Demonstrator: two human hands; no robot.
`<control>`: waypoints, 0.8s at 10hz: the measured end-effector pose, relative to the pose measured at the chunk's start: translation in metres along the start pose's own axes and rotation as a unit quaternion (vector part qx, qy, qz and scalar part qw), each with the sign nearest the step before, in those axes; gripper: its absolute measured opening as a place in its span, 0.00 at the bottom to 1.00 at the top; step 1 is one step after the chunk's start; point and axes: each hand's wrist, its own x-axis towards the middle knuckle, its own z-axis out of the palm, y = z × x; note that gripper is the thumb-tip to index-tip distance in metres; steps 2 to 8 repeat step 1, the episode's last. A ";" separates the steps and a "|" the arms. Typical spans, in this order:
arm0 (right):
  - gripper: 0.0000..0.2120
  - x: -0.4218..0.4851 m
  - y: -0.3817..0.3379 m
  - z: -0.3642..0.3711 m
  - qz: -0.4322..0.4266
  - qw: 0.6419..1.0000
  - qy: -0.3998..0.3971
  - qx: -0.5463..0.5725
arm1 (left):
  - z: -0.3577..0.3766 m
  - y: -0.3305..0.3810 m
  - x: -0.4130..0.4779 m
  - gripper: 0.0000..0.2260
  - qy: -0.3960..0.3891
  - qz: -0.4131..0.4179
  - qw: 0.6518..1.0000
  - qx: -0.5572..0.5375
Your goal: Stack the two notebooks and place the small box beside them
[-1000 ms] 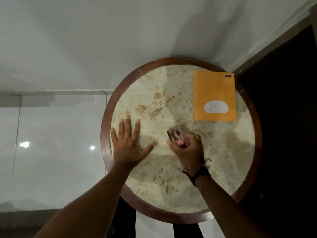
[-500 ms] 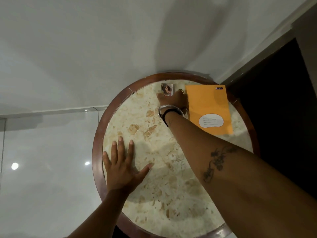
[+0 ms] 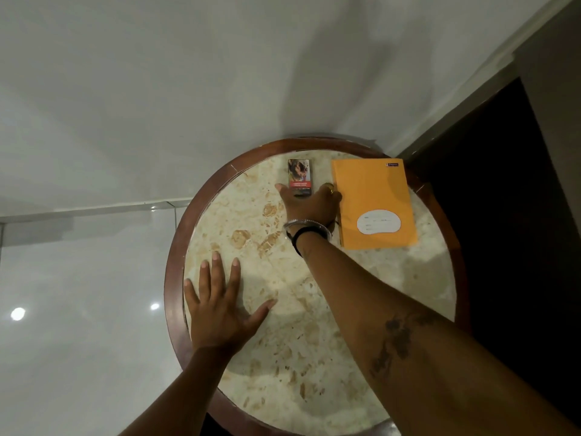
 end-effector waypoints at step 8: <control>0.38 -0.028 0.026 -0.015 -0.005 1.000 -0.009 0.016 | -0.004 0.001 -0.001 0.49 -0.020 -0.007 1.000 -0.007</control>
